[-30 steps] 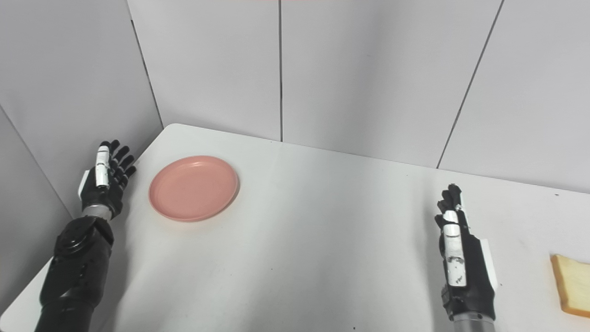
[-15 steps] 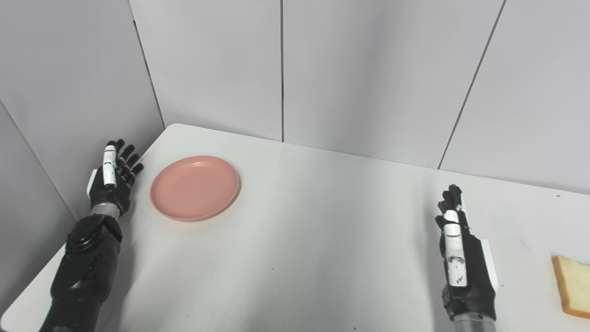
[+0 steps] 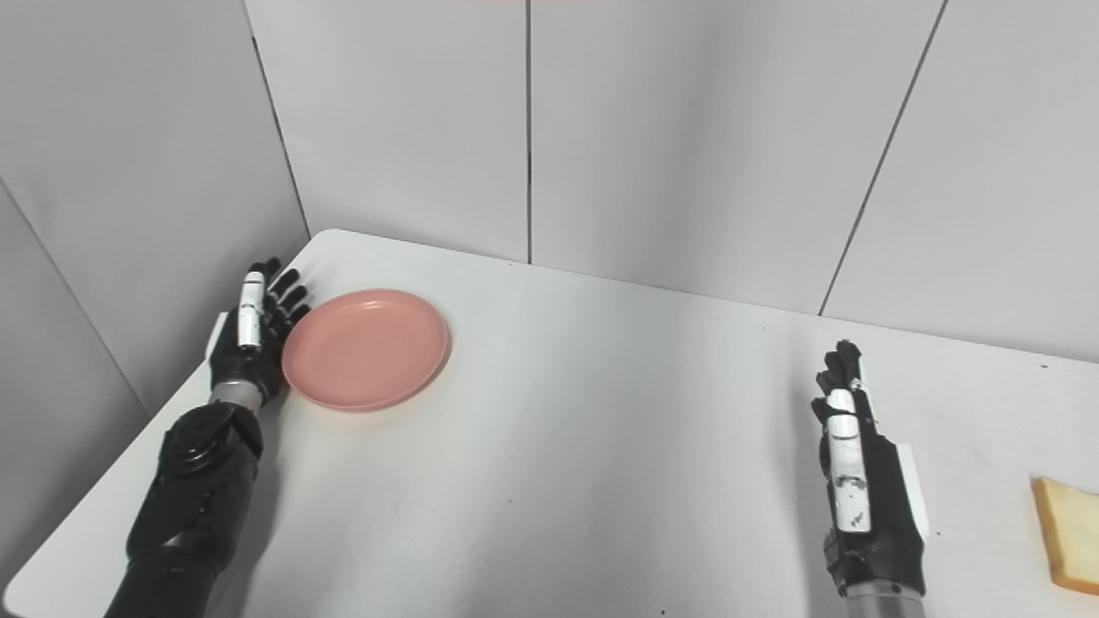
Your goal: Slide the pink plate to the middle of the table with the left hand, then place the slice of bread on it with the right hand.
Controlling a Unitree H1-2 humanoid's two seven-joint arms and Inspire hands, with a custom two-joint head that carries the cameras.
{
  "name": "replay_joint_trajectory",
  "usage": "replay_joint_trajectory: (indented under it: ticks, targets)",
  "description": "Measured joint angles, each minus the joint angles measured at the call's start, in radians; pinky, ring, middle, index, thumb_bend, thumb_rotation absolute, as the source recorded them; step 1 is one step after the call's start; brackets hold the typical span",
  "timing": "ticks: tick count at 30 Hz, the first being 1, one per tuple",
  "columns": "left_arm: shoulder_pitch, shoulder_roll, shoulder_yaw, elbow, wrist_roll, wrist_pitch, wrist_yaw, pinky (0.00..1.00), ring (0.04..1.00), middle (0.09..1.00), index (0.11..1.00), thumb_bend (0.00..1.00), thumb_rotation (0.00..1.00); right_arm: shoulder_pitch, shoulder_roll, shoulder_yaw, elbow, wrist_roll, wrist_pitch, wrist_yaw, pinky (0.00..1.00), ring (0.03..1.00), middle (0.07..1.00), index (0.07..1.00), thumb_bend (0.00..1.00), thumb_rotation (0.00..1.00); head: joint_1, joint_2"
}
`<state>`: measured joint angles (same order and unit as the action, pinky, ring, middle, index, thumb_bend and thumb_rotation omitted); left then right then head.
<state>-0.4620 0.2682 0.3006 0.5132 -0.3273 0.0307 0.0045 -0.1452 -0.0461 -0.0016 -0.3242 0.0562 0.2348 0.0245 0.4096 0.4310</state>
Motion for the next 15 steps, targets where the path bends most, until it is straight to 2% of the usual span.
replay_joint_trajectory:
  ticks: [8,15]
  targets:
    - [0.057,-0.039,-0.051,-0.100,0.005,0.011,-0.026,0.95,0.935,0.927,0.916,0.47,1.00,0.000,0.006,0.001,-0.001,-0.012,0.000,-0.002,1.00,1.000,1.000,1.000,0.27,1.00,-0.009,0.005]
    - [0.079,-0.065,-0.089,-0.153,0.022,0.026,-0.032,0.94,0.930,0.930,0.918,0.50,1.00,0.000,0.005,0.004,-0.001,-0.015,0.005,-0.002,1.00,1.000,1.000,1.000,0.27,1.00,-0.054,0.014]
